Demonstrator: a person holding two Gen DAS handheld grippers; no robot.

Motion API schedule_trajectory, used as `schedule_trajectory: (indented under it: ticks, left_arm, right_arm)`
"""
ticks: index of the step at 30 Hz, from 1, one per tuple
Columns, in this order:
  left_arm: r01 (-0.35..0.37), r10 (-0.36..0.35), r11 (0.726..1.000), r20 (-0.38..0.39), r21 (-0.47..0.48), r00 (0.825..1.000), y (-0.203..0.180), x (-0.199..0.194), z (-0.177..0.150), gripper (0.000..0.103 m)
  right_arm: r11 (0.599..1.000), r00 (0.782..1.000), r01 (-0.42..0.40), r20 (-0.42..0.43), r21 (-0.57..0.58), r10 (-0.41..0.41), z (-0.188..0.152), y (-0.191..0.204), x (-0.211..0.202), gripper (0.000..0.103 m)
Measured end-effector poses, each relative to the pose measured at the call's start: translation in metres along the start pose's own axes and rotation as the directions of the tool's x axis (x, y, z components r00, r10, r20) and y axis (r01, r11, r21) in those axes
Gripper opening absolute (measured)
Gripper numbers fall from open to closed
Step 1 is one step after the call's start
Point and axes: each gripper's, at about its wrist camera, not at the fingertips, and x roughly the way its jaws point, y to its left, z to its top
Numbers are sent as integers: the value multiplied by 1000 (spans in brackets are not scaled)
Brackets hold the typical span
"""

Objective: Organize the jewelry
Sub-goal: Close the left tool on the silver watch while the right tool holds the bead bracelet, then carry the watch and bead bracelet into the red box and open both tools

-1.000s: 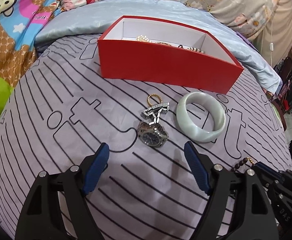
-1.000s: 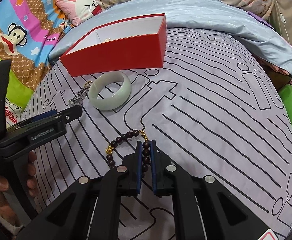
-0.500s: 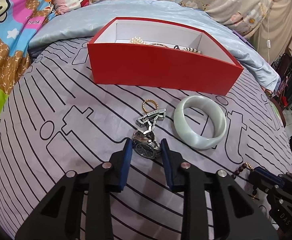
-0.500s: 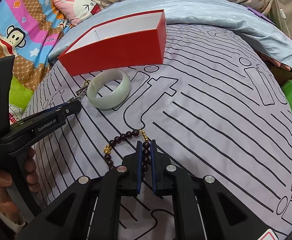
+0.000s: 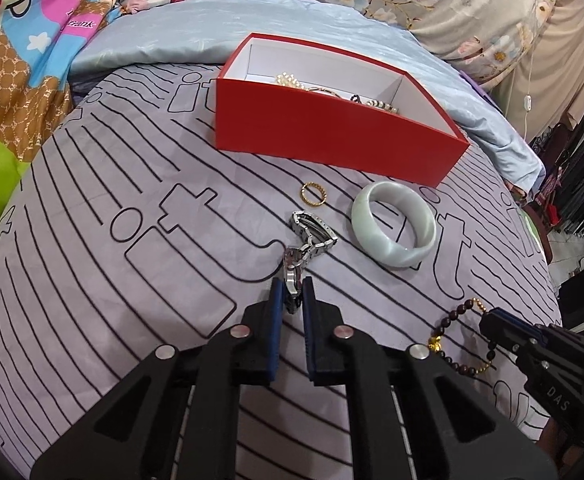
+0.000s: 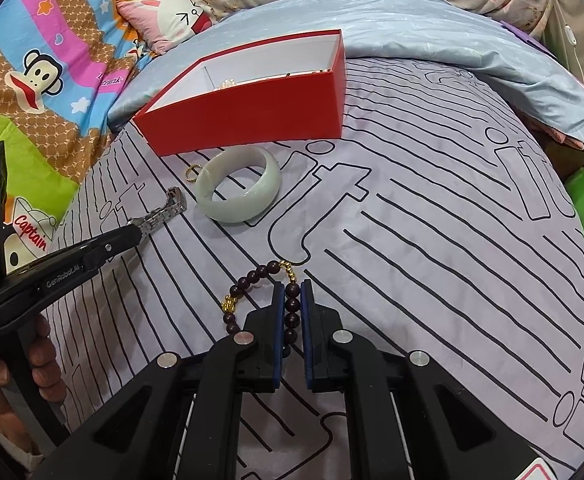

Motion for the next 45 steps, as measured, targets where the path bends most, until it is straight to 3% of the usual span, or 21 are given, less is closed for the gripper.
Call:
schedule_trajectory:
  ticks: [6, 10, 13, 16, 18, 20, 23, 30, 45]
  left_arm:
    - [6, -6, 1000, -5, -4, 1000, 2, 2, -4, 10]
    - [-27, 27, 999, 25, 20, 999, -3, 0, -4, 40]
    - [-38, 37, 999, 25, 21, 999, -5, 2, -1, 44]
    - [-21, 21, 1000, -7, -1, 1000, -2, 10, 1, 43]
    - [-19, 18, 1000, -19, -5, 1000, -2, 13, 1, 35]
    - [-18, 18, 1000, -24, 5, 1000, -4, 14, 0, 18]
    - [-1, 2, 1000, -42, 2, 999, -3, 16, -1, 8]
    - [57, -58, 998, -29, -39, 998, 0, -1, 3, 8]
    - [103, -108, 994, 151, 37, 983, -18, -96, 49, 8]
  right_arm:
    - [1000, 1000, -3, -8, -5, 3, -1, 4, 3, 7]
    - [1000, 1000, -6, -10, -5, 6, -1, 5, 4, 7]
    - [1000, 1000, -11, -14, -1, 11, -1, 5, 6, 7]
    - [1000, 1000, -15, -16, 2, 15, -1, 5, 6, 7]
    - [1000, 1000, -16, -16, 3, 16, 0, 5, 7, 7]
    - [1000, 1000, -16, -16, 5, 16, 0, 4, 7, 7]
    - [1000, 1000, -18, -12, 6, 18, 0, 4, 6, 7]
    - [999, 999, -38, 21, 6, 38, 8, 4, -9, 7]
    - [995, 981, -56, 181, -86, 71, 58, 16, -70, 7]
